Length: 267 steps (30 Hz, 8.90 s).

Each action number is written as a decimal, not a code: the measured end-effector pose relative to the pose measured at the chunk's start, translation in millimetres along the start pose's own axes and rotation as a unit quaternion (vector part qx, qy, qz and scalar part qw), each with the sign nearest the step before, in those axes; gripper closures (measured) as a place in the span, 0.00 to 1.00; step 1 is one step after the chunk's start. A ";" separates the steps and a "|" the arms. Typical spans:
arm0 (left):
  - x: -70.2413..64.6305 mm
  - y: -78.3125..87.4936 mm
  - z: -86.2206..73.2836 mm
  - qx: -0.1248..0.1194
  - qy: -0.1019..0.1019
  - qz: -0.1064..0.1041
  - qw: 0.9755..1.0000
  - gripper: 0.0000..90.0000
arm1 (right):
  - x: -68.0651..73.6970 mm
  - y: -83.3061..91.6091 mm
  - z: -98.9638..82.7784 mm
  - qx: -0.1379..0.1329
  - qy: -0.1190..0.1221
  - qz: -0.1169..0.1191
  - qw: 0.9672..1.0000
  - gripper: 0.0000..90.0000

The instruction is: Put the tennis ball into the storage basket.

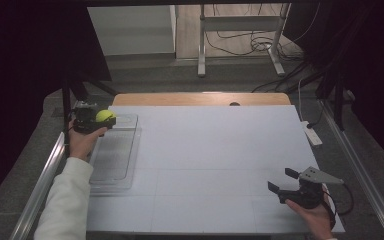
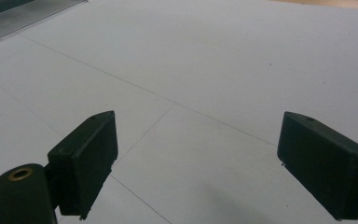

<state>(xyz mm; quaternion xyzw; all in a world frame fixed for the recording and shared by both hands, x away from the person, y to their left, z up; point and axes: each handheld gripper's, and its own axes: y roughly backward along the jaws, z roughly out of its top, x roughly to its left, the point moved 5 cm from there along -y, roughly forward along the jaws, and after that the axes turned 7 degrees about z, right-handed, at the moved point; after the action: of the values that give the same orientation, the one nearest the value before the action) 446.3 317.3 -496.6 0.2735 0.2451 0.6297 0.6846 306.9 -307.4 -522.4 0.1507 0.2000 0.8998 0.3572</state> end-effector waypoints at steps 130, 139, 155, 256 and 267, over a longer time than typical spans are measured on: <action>-8.9 -36.9 -27.5 0.102 -0.051 0.032 0.993 0.24 | -0.6 -1.9 -1.5 0.004 -0.003 0.001 1.000 0.13; -9.8 -26.6 -21.7 0.072 -0.051 0.025 0.996 0.18 | -0.3 -1.6 -1.3 0.005 -0.002 0.001 1.000 0.13; -10.6 -3.3 -12.7 0.010 -0.026 -0.019 0.999 0.16 | -0.3 -2.0 -1.3 0.005 -0.002 0.001 1.000 0.13; -113.0 91.4 -114.9 -0.056 -0.097 -0.212 0.971 0.16 | 1.9 -4.5 0.8 0.007 0.002 0.004 1.000 0.13; -119.0 94.0 -124.8 -0.054 -0.097 -0.220 0.969 0.16 | 1.5 -5.9 1.2 0.005 0.000 0.004 1.000 0.13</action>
<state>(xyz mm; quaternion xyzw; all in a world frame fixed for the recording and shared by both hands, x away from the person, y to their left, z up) 282.7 212.3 -524.7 0.2353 0.1970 0.4464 0.8406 309.8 -302.2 -524.0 0.1529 0.2042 0.9001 0.3531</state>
